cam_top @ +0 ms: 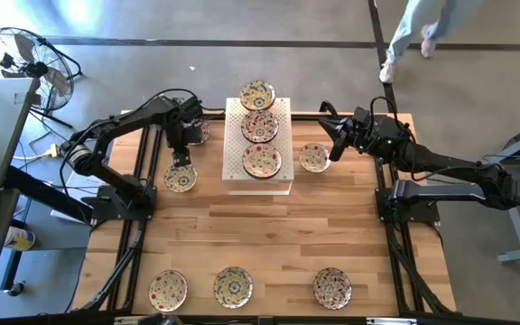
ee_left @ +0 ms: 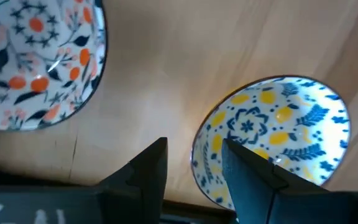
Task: Pick & Place Mini bowls
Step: Stack the yellow patterned bowl on top of the yellow patterned bowl on the shelf
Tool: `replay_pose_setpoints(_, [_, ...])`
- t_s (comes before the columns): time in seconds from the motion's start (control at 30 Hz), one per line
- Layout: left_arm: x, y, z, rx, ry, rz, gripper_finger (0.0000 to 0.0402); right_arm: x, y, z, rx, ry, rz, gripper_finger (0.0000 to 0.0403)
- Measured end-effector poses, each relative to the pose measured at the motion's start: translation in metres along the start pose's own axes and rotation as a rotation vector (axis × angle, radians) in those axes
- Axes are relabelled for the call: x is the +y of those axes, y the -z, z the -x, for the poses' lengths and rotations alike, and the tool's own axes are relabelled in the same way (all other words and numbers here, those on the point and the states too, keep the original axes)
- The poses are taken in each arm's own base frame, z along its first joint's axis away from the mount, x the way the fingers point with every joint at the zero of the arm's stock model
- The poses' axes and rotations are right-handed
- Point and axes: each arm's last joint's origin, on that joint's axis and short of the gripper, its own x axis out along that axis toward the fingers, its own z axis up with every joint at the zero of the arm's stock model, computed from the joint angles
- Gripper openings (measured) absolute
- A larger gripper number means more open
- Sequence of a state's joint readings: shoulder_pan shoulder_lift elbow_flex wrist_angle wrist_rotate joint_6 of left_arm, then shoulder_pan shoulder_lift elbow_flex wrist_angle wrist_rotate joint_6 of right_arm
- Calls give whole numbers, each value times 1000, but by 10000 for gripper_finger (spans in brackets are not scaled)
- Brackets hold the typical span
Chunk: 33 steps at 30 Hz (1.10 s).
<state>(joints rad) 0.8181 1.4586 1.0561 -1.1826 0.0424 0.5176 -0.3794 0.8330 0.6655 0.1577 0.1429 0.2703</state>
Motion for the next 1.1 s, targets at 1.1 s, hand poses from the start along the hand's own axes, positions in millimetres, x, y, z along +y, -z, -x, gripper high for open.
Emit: replay_pose_setpoints(1.1, [-6, 12, -38, 21, 48, -81, 61, 0, 0, 0, -1, -1, -18, 1])
